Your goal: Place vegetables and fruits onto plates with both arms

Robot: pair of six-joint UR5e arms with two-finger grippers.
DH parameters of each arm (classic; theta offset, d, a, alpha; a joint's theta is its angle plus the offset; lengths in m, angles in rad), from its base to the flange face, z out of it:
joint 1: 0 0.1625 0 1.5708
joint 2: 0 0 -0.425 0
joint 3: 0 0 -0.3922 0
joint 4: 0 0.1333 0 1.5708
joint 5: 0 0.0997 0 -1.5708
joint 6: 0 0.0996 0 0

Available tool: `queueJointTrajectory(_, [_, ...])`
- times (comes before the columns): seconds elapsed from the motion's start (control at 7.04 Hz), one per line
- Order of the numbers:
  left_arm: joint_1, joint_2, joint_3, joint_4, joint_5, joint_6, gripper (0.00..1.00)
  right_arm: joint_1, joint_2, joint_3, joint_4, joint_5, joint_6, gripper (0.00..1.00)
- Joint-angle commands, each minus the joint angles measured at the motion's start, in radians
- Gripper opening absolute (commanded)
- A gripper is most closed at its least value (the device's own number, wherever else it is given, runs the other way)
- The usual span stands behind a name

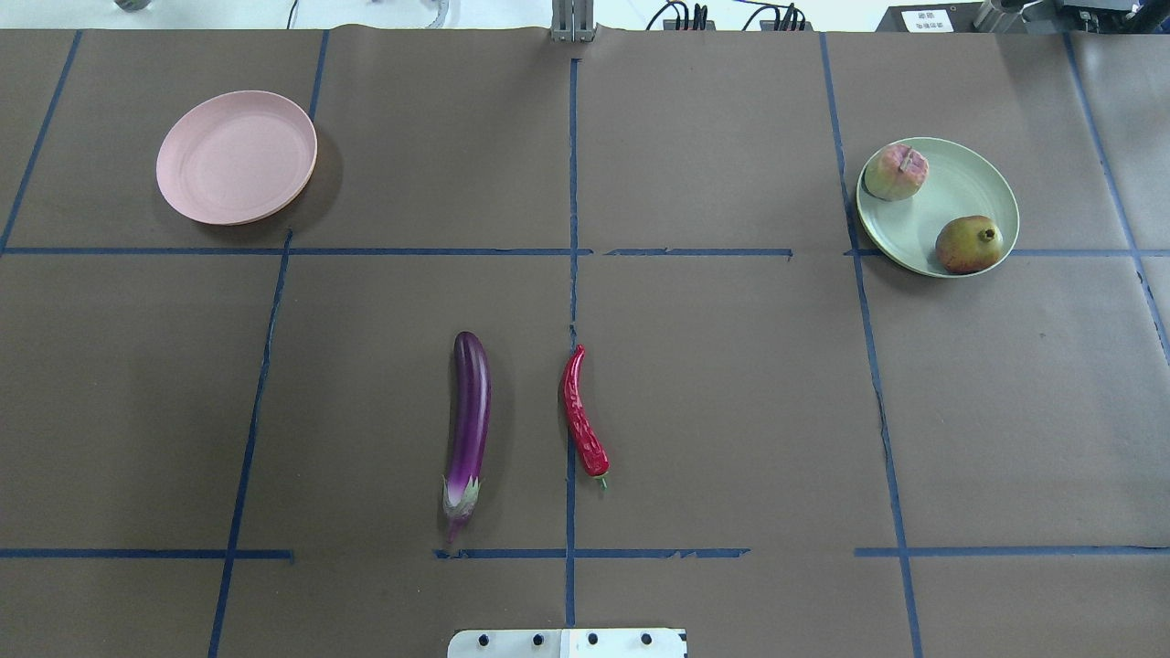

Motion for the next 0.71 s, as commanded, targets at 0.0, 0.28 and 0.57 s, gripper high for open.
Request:
queueJointTrajectory(0.0, [0.099, -0.081, -0.014, -0.001, -0.057, -0.300, 1.00, 0.014, -0.055, 0.019, 0.078, 0.030, 0.065, 1.00])
queueJointTrajectory(0.28, [0.249, -0.190, -0.041, 0.001, -0.051, -0.557, 1.00, 0.014, -0.060, 0.111, 0.066, 0.021, 0.134, 1.00])
queueJointTrajectory(0.57, [0.476, -0.323, -0.074, 0.008, -0.046, -0.738, 1.00, 0.007, -0.051, 0.117, 0.063, 0.018, 0.142, 1.00])
